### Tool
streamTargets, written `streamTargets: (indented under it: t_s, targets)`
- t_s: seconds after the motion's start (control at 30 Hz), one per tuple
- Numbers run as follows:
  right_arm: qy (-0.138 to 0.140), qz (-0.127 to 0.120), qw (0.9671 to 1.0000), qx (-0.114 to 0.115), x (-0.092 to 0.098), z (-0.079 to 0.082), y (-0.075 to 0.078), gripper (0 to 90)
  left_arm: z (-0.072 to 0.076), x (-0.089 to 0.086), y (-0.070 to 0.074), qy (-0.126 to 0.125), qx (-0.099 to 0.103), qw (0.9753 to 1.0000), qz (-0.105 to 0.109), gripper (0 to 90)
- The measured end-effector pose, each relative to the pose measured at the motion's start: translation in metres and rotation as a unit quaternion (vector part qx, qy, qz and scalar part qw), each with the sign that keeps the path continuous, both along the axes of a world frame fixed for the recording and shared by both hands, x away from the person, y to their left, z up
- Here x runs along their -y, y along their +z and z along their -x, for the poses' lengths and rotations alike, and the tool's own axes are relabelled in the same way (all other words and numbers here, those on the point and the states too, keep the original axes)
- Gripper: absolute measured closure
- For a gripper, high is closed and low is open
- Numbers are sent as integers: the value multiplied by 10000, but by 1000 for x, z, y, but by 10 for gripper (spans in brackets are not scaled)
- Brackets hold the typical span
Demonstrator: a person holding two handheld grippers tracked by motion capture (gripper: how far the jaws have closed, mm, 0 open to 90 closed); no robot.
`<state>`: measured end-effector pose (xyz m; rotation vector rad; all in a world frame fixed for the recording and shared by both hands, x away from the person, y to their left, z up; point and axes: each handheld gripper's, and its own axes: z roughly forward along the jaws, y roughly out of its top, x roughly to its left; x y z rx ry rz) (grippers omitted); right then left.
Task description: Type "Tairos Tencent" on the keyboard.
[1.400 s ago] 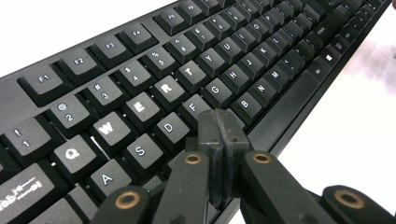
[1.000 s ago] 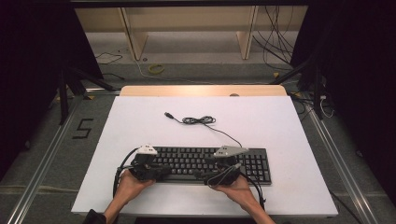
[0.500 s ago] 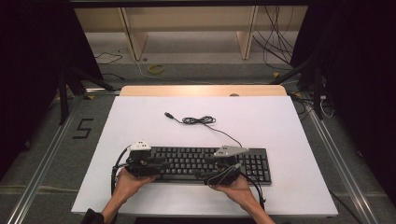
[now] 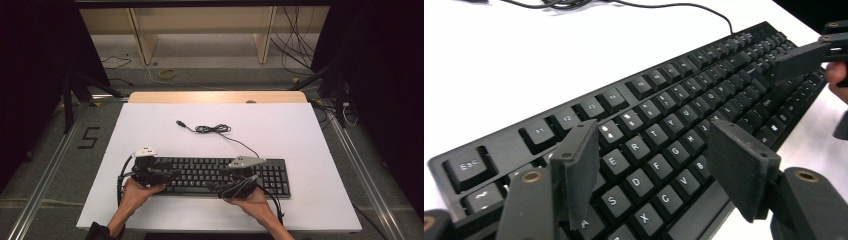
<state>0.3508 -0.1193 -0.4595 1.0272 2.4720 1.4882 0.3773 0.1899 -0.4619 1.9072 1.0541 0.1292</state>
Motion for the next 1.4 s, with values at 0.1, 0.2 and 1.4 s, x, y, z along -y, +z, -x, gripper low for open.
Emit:
streamTargets:
  t_s: [0.1, 0.2, 1.4]
  targets:
    - [6, -3, 10000, 7, 0, 0, 0, 315, -2, -1, 0, 13, -2, 10000, -17, 365]
    - [10, -4, 10000, 10, 0, 0, 1, 315, -4, -1, 1, 46, -20, 10000, -23, 353]
    - [32, -15, 10000, 35, -2, 1, 2, 315, -19, -3, -2, 45, -283, 9994, -198, 537]
